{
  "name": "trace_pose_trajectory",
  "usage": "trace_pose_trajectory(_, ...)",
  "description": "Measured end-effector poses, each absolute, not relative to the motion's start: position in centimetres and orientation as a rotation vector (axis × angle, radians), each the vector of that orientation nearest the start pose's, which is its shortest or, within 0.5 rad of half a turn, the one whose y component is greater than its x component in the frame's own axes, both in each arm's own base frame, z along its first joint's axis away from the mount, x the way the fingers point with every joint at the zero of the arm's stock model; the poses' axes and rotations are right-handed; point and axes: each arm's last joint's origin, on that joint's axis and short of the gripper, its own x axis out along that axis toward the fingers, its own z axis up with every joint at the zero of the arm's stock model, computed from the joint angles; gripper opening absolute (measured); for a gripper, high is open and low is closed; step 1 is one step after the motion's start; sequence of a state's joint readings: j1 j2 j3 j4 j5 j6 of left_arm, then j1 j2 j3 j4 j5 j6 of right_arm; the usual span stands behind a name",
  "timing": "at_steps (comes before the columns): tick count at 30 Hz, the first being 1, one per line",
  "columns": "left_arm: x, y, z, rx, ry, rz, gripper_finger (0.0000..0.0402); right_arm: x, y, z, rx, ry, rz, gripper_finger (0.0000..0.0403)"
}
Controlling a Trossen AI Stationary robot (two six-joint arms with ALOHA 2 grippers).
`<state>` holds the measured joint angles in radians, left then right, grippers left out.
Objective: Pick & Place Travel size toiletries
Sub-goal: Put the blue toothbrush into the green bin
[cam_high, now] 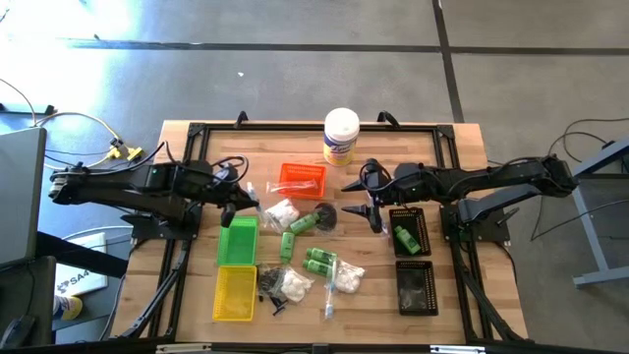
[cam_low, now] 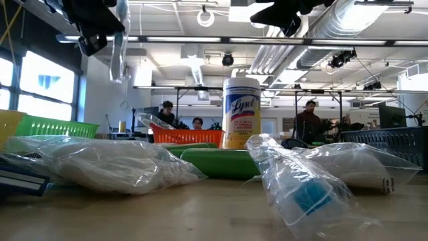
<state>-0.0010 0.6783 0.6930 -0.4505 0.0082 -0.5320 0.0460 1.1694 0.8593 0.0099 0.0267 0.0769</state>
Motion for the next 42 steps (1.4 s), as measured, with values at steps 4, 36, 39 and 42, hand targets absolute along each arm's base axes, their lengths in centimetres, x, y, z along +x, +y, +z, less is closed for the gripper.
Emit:
trace_pose_trajectory(4,14.5,0.0,29.1,-0.528,0.443,0.113,0.0019,26.1,1.1,30.0,0.066,0.300,0.008,0.0243)
trace_pose_trajectory(36,12.5,-0.2,26.3,-0.902,0.785,0.306,0.0019,26.1,1.1,30.0,0.037,0.302,0.012,0.0243)
trace_pose_trajectory(39,12.4,-0.2,26.1,-0.929,0.805,0.331,0.0019,26.0,1.1,30.0,0.030,0.307,0.013,0.0243)
trace_pose_trajectory(42,12.4,-0.2,26.1,-0.932,0.805,0.333,0.0019,26.0,1.1,30.0,0.012,0.307,0.016,0.0243)
